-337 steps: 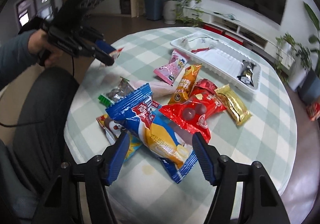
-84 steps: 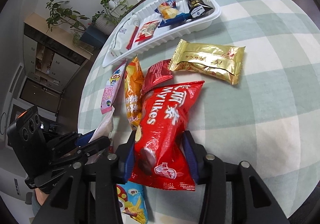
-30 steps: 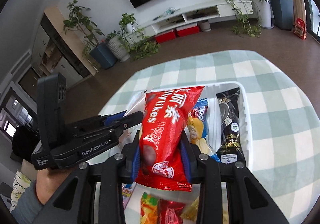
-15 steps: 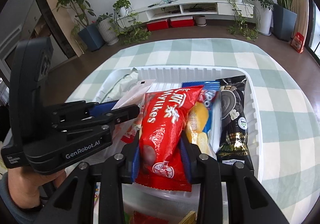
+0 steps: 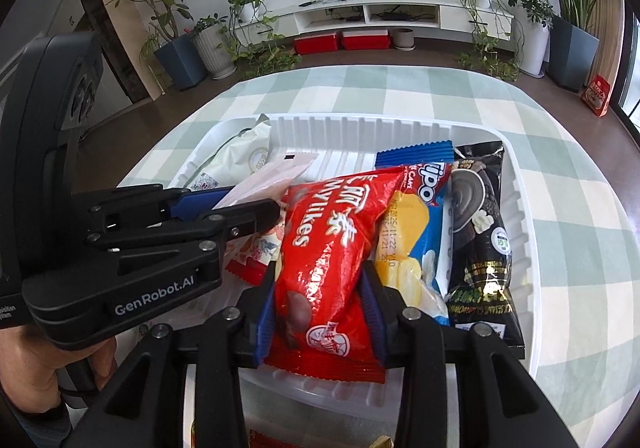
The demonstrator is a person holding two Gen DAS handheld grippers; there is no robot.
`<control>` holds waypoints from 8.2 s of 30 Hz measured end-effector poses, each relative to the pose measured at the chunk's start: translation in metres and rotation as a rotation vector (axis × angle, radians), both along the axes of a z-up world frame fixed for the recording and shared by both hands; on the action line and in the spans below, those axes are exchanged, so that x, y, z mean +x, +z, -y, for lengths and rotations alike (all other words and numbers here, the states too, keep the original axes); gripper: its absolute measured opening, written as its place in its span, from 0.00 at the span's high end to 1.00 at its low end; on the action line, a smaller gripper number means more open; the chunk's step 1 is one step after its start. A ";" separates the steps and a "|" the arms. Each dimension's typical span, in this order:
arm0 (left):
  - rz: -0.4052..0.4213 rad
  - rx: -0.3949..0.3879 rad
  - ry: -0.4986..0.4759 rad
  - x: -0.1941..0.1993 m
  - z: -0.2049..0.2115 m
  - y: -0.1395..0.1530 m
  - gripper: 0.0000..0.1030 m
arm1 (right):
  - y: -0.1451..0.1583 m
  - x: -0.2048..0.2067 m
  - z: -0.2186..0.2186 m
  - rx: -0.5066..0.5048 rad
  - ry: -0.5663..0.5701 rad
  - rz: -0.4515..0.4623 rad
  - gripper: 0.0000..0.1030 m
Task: Organize snacks
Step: 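Lower both packets into the white tray and open both grippers, then grasp the clear green-edged nut bag with the left gripper while the right grasps the blue panda packet, then carry both packets into the white tray and open both grippers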
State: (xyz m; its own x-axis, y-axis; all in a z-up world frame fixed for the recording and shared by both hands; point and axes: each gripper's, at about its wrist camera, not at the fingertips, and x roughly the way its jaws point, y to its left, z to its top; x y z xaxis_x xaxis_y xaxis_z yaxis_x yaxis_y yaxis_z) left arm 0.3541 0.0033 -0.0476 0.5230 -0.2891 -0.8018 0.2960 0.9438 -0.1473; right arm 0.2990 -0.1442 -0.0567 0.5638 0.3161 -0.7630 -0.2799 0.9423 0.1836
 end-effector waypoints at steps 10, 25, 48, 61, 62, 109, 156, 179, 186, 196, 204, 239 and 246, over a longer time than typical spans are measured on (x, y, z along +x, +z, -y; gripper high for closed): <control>0.034 -0.037 -0.016 -0.010 -0.001 0.012 0.40 | 0.004 -0.003 -0.003 -0.004 0.000 0.015 0.49; 0.152 -0.165 0.046 -0.079 -0.034 0.083 0.09 | 0.064 -0.047 0.021 0.075 -0.021 0.131 0.21; 0.145 -0.239 0.273 -0.342 -0.084 0.048 0.00 | 0.014 -0.253 0.008 0.120 -0.039 -0.057 0.11; 0.100 -0.163 0.239 -0.360 -0.062 0.035 0.00 | -0.010 -0.267 -0.029 0.038 0.001 -0.083 0.11; 0.099 -0.165 0.241 -0.360 -0.064 0.034 0.00 | -0.011 -0.266 -0.031 0.027 -0.001 -0.077 0.11; -0.055 0.140 0.080 -0.316 -0.007 -0.018 0.66 | -0.023 -0.264 0.002 -0.100 -0.021 0.015 0.36; 0.122 -0.258 0.065 -0.263 -0.057 0.084 0.73 | 0.051 -0.221 0.133 0.194 -0.279 0.059 0.57; 0.118 -0.184 0.047 -0.069 -0.014 0.074 0.73 | 0.113 0.005 0.046 0.116 -0.095 0.117 0.57; 0.101 -0.163 0.049 -0.040 -0.013 0.046 0.73 | 0.078 0.047 0.031 0.051 -0.068 0.043 0.57; 0.074 -0.135 0.039 -0.030 -0.008 0.019 0.71 | 0.044 0.072 0.013 -0.035 -0.020 0.006 0.57; 0.067 -0.101 0.024 -0.029 -0.002 0.007 0.71 | 0.029 0.082 -0.002 -0.095 0.010 -0.014 0.57; 0.107 -0.158 0.005 -0.040 0.000 0.015 0.30 | 0.031 0.080 0.013 -0.050 -0.018 -0.021 0.38; 0.116 -0.166 0.007 -0.043 -0.001 0.019 0.30 | 0.037 0.078 0.019 0.019 -0.041 -0.020 0.38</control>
State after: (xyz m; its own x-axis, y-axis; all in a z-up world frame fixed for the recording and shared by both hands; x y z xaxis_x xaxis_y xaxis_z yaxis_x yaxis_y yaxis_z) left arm 0.3109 0.0041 -0.0287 0.6117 -0.4082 -0.6777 0.3139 0.9115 -0.2658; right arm 0.3772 -0.1631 -0.0192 0.5616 0.3073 -0.7683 -0.2372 0.9493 0.2063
